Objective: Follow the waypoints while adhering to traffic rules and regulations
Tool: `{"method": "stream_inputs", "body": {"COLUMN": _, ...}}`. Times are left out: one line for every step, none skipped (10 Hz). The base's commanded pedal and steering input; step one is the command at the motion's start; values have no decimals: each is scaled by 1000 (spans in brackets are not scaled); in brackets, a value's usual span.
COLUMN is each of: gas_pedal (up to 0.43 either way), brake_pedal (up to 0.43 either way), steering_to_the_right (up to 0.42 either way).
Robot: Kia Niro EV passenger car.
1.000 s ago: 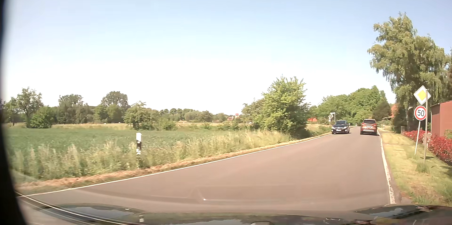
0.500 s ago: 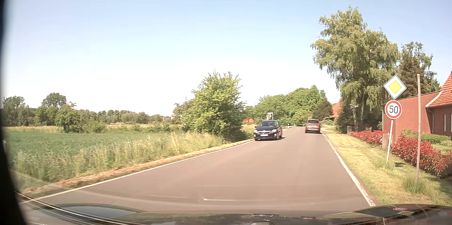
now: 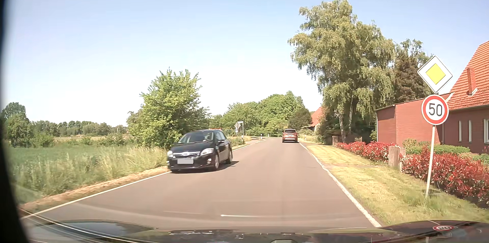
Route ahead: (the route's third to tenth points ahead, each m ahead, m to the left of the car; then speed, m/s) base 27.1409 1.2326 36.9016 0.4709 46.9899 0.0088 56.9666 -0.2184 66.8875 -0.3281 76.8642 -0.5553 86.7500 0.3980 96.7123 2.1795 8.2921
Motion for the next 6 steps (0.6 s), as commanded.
{"method": "stream_inputs", "body": {"gas_pedal": 500, "brake_pedal": 0, "steering_to_the_right": 96}}
{"method": "stream_inputs", "body": {"gas_pedal": 500, "brake_pedal": 0, "steering_to_the_right": 70}}
{"method": "stream_inputs", "body": {"gas_pedal": 500, "brake_pedal": 0, "steering_to_the_right": 46}}
{"method": "stream_inputs", "body": {"gas_pedal": 500, "brake_pedal": 0, "steering_to_the_right": 24}}
{"method": "stream_inputs", "body": {"gas_pedal": 500, "brake_pedal": 0, "steering_to_the_right": 11}}
{"method": "stream_inputs", "body": {"gas_pedal": 500, "brake_pedal": 0, "steering_to_the_right": 4}}
